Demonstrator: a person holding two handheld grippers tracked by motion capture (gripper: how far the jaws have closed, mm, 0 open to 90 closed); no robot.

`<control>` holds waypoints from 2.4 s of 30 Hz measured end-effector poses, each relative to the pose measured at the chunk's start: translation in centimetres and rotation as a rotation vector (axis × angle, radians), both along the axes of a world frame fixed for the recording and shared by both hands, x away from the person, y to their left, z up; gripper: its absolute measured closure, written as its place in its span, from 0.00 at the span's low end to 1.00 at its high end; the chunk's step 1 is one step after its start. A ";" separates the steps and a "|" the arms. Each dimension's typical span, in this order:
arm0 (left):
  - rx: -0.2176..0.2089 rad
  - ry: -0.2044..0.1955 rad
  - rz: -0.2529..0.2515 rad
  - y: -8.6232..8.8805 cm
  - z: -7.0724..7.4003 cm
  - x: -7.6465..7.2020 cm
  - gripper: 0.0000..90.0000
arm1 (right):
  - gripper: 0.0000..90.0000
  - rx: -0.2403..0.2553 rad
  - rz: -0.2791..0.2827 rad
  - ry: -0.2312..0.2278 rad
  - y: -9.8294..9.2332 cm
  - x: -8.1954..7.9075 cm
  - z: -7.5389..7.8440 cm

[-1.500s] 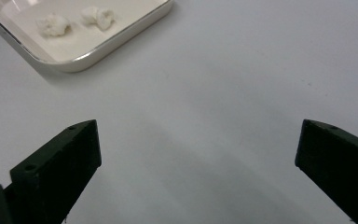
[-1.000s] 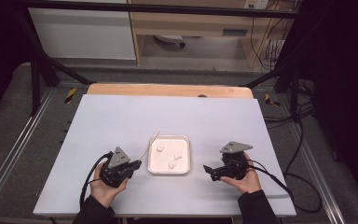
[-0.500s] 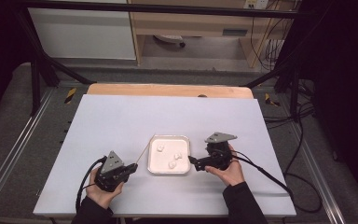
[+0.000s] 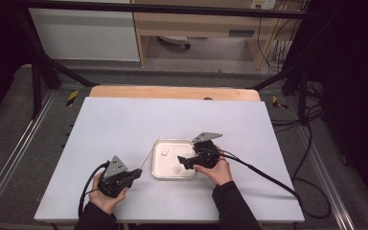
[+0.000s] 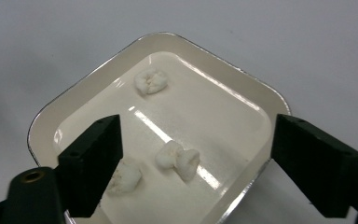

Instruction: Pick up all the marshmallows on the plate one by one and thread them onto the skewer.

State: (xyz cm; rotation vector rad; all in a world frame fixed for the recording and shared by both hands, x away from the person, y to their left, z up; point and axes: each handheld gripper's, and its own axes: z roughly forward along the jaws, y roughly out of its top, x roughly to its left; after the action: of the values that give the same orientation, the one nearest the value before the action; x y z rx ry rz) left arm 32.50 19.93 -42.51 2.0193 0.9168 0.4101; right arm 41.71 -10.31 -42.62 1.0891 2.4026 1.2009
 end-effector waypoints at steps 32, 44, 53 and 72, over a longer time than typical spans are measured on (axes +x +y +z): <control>-0.004 -0.006 -0.006 -0.2 0.0 -0.1 0.99 | 0.74 -0.090 0.017 0.022 1.4 -0.3 -2.2; -0.016 -0.015 -0.008 -0.5 0.0 -0.3 0.99 | 0.79 0.015 0.038 -0.005 0.1 -0.7 0.6; -0.024 -0.032 -0.025 -1.1 0.0 -0.6 0.99 | 0.81 0.116 0.054 -0.041 -1.2 -1.4 3.4; -0.011 -0.047 -0.108 -3.1 -0.5 -1.3 0.99 | 0.83 0.324 0.101 -0.058 -2.4 -2.0 6.1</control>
State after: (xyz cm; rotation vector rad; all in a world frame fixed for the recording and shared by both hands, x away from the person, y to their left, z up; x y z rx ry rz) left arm 31.18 16.81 -42.99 2.0297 0.7757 0.3905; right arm 39.67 -12.72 -36.48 1.0090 2.2959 1.6770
